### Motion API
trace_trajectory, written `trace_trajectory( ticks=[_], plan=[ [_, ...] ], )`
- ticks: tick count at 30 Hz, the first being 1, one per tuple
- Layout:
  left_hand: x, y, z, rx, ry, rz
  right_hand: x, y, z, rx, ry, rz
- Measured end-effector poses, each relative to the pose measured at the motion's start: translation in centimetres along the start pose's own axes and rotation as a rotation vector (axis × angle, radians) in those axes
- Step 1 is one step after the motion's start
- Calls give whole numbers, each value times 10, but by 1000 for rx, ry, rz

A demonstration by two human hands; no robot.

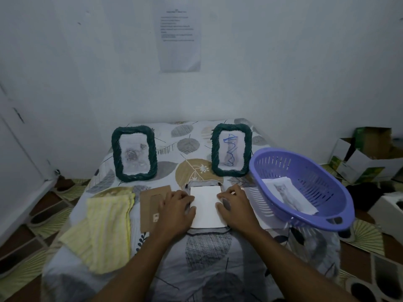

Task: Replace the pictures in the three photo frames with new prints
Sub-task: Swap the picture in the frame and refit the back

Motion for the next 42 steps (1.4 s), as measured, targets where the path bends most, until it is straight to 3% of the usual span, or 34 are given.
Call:
trace_trajectory(
  ticks=[11, 37, 42],
  plan=[
    [-2, -8, 5, 0, 54, 97, 1, 7, 0, 20, 67, -77],
    [-2, -3, 8, 4, 6, 111, 3, 13, 1, 29, 98, -119],
    [-12, -4, 9, -54, 67, 271, 1, 12, 2, 48, 111, -173]
  ],
)
Point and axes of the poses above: each hand's wrist, its own z-axis away from the middle knuckle, its own x-axis out of the palm, y = z × x, the point moved 9 cm from there along -z, towards the middle knuckle, and after that the axes turned 3 degrees about -y, right-handed, at the moved point
